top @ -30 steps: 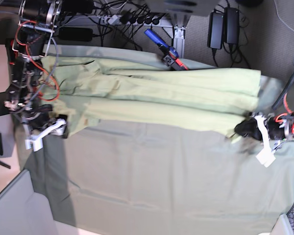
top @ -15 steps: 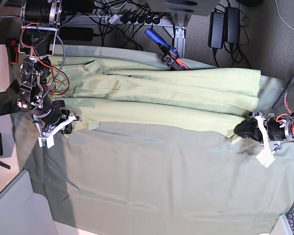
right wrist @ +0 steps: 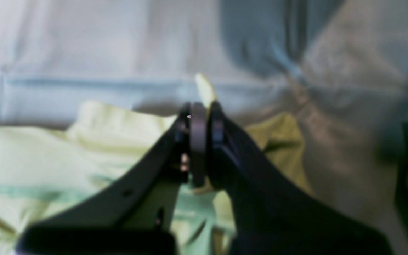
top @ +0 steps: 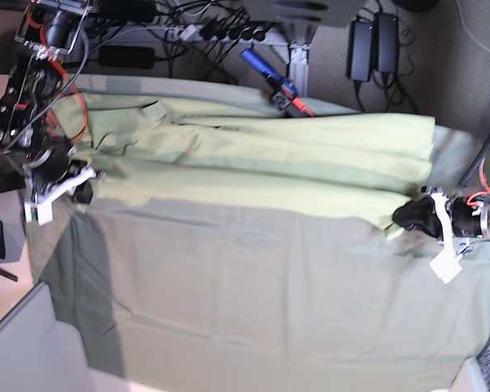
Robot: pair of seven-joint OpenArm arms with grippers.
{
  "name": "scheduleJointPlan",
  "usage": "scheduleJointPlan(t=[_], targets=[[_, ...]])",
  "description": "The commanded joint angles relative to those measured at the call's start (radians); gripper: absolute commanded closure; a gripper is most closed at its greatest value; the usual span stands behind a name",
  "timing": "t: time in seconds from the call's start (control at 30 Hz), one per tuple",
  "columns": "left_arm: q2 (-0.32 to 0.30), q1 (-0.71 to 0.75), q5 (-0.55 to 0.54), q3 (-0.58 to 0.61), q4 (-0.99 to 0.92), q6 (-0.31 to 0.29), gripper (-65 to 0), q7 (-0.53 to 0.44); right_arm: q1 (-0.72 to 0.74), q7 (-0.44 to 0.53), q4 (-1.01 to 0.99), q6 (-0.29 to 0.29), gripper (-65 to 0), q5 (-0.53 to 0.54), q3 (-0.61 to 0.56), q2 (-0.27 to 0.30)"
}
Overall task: Fold the T-shirt properly
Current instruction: 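Smooth the long folded strip by pulling its ends apart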
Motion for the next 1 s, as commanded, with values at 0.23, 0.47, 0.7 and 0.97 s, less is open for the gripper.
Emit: scheduleJointPlan(t=[0.23,0.47,0.7,0.97], targets=[[-0.052,-0.019,-0.07,-0.008,0.043,-0.012,-15.3,0.072,-0.207,0.013,0.19,0.024,0.0,0.021,0.125,0.022],[-0.097,0.014,-0.145,-0.008,0.047,-0.012,-23.8,0.13,-0.301,0.004,0.212,0.023,0.0,0.019,0.148,0.008],[-0.102,0.067,-0.107,-0.012,0.047,-0.012,-41.3,0.126,-0.298,-0.009,0.212,0.023,-41.8,0.01,0.148,-0.017],[-0.101,0.134,-0.083,-0.2,0.047,-0.012,-41.3,0.078,-0.298,-0.006,0.212,0.023,-41.8,0.009,0.148,-0.017]])
